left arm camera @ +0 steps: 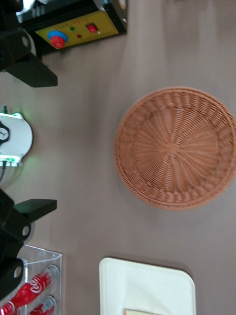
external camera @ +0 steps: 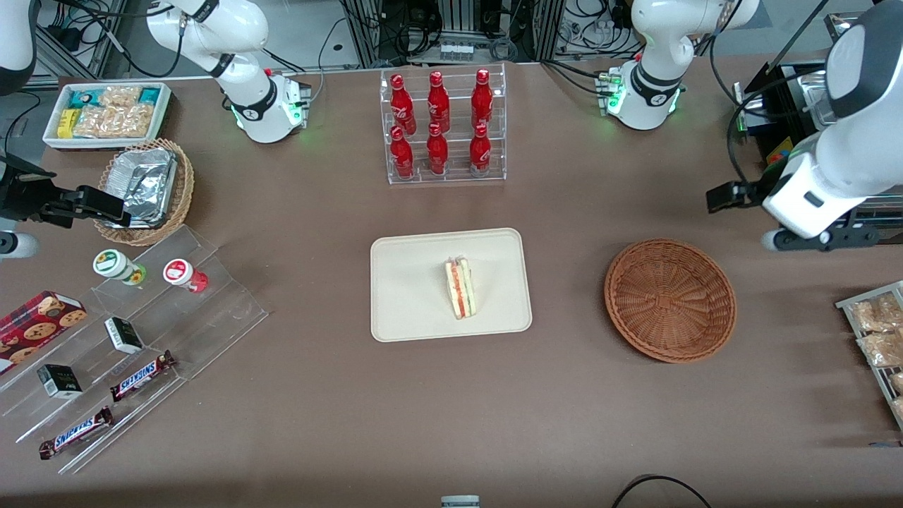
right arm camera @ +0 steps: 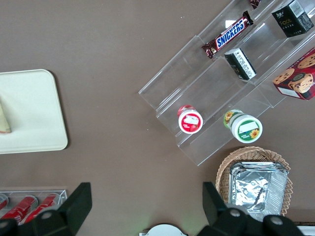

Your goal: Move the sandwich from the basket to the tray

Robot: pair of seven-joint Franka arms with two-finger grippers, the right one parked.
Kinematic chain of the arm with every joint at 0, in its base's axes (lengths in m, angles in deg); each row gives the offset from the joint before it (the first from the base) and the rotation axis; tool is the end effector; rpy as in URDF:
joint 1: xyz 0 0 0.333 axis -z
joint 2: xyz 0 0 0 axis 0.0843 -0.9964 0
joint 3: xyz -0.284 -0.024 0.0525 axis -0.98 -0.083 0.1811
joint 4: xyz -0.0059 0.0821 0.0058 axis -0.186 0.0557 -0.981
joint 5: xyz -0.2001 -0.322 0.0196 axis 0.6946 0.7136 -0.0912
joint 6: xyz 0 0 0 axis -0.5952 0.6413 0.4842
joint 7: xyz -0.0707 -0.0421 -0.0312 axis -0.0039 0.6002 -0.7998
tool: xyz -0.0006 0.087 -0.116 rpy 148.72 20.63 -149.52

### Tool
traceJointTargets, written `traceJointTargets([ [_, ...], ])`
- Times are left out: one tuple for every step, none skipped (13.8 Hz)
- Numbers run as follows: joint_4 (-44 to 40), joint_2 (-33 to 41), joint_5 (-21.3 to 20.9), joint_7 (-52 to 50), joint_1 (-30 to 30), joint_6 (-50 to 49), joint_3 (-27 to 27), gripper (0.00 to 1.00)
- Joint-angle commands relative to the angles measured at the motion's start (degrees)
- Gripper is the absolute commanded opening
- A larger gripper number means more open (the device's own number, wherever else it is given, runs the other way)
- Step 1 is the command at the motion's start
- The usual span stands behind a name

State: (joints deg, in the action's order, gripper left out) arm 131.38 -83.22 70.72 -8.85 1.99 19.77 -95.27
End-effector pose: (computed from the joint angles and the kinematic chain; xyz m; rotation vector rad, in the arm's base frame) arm 0.5226 -0.0572 0.5104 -3.0930 -0.0540 0.3856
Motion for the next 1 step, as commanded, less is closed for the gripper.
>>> traceJointTargets([
  [2.11, 3.30, 0.72, 1.52, -0.40, -1.21, 0.92, 1.00],
])
